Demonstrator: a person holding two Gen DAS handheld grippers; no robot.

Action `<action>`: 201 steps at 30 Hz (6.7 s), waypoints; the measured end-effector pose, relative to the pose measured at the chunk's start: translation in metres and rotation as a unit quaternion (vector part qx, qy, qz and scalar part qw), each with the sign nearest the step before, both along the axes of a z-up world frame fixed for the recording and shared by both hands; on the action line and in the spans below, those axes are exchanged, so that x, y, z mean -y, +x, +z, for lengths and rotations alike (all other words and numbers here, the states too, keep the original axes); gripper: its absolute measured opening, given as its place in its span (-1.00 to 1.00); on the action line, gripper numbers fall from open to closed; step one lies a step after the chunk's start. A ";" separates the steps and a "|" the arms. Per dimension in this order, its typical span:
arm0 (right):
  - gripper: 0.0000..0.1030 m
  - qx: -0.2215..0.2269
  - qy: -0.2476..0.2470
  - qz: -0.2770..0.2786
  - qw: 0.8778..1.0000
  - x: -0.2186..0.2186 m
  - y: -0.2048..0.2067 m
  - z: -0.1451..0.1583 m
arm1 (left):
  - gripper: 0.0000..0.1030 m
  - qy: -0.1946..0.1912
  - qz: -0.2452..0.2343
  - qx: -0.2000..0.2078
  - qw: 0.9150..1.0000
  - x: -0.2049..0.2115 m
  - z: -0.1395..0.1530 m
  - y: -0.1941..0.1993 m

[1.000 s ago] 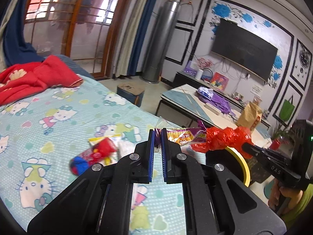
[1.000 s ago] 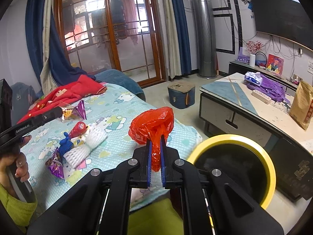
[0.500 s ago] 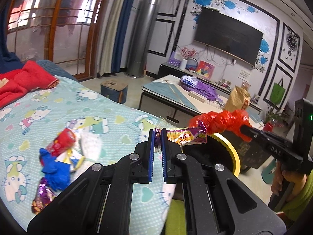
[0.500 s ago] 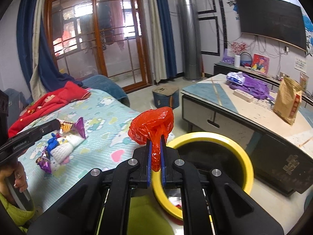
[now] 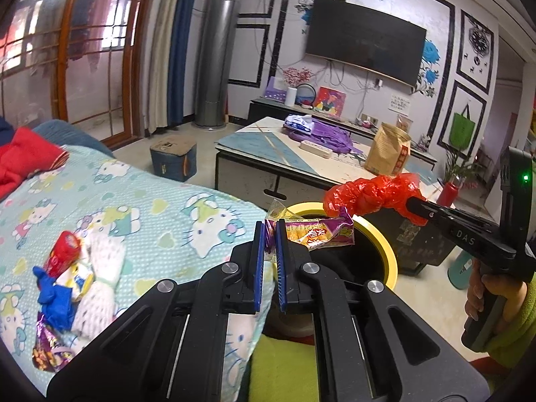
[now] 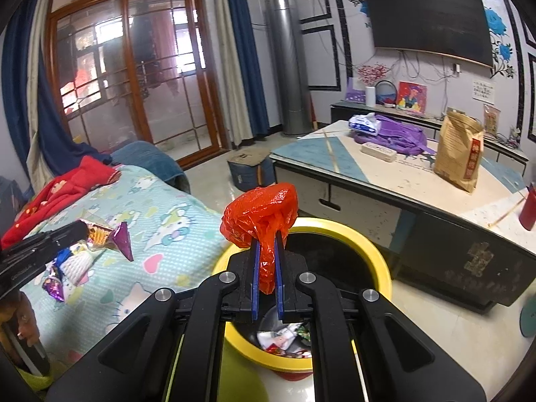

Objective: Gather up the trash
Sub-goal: 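Carry the red bag and snack wrapper over the yellow bin with both grippers, then open both grippers to drop the red bag and wrapper into the bin, then move both tools back over the blue bag and white mesh on the bed, then grasp the white mesh netting with the right gripper while the left grasps the blue bag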

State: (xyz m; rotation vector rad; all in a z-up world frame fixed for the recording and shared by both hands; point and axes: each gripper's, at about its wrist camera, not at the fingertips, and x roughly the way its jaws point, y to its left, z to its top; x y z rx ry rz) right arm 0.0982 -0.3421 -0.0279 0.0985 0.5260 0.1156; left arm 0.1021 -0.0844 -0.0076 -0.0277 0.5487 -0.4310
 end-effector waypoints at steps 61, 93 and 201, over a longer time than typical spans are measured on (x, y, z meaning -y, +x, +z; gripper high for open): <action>0.10 -0.067 0.055 -0.106 0.991 0.064 0.030 -0.045 | 0.80 0.054 -0.092 -0.095 0.990 0.119 -0.082 0.050; 0.52 0.025 0.009 -0.009 1.000 -0.009 0.000 -0.004 | 0.79 0.014 0.057 0.006 0.998 0.016 -0.017 0.013; -0.75 -0.150 -0.007 0.273 0.950 -0.263 0.046 -0.069 | -0.91 -0.133 0.151 -0.137 0.970 -0.207 -0.038 0.017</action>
